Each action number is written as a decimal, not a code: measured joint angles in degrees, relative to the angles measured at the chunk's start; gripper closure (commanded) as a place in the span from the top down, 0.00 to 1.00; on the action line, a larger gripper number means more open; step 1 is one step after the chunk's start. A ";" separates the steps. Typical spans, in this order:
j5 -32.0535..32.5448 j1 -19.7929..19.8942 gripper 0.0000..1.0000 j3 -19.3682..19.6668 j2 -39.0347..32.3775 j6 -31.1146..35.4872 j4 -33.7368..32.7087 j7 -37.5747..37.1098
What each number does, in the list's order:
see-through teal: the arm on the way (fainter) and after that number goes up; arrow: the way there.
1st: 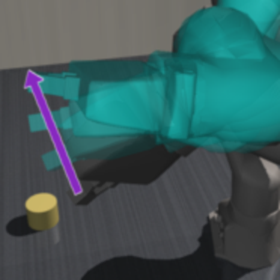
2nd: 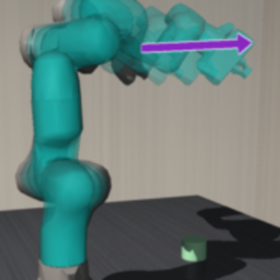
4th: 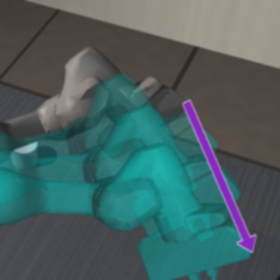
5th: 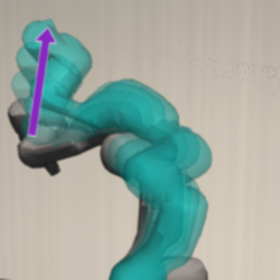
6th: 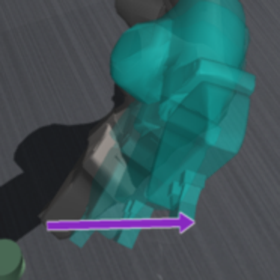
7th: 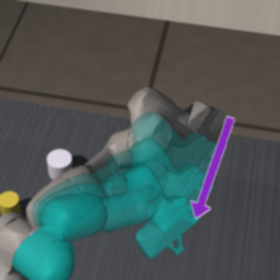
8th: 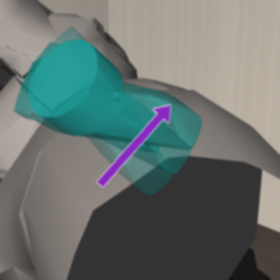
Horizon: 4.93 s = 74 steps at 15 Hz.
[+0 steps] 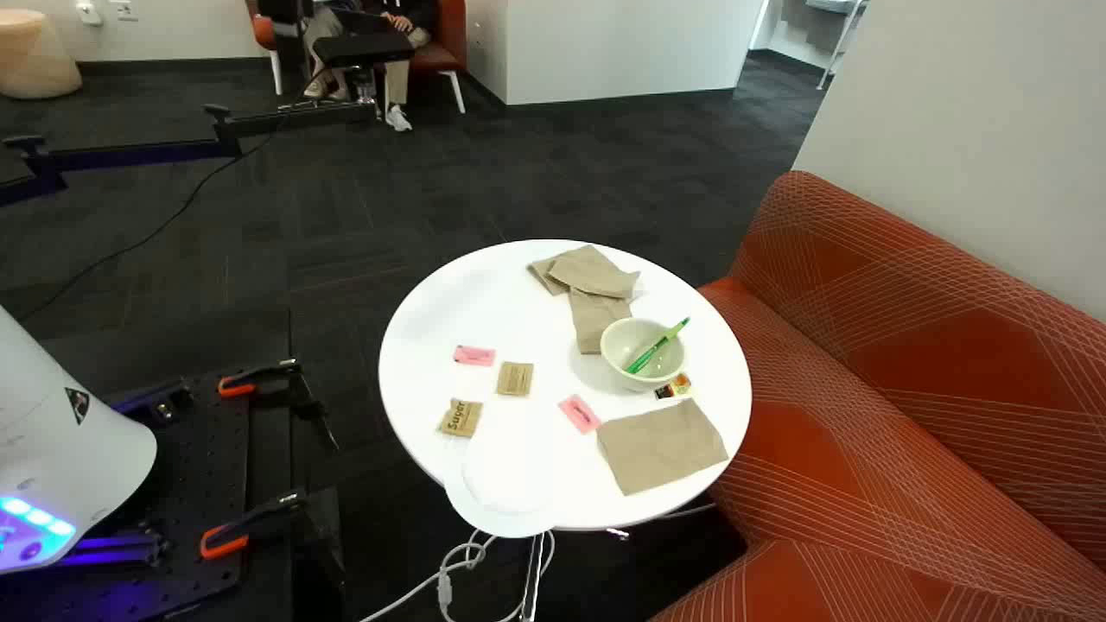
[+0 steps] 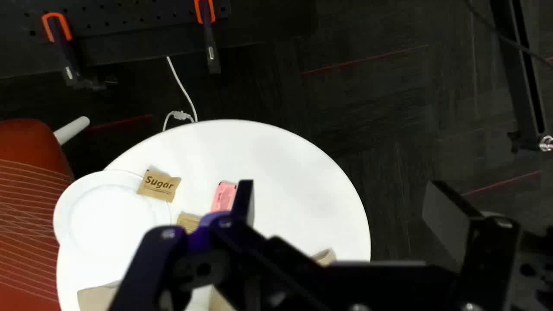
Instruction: Remove the pen from the bowl and put it on the table
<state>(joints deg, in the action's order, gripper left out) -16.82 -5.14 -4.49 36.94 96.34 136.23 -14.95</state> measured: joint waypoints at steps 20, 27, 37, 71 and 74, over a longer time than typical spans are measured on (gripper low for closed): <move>4.48 4.35 1.00 -0.39 -8.36 14.55 -0.21 0.06; 10.70 6.14 1.00 1.10 -18.65 23.78 -0.61 1.46; 16.59 6.76 1.00 4.28 -29.71 27.92 -4.91 9.11; 17.98 8.18 1.00 6.49 -56.52 58.99 -11.24 20.22; 18.58 8.23 1.00 7.34 -60.34 58.99 -14.27 20.21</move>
<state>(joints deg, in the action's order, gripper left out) 1.77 3.09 2.85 -23.40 155.33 121.97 5.27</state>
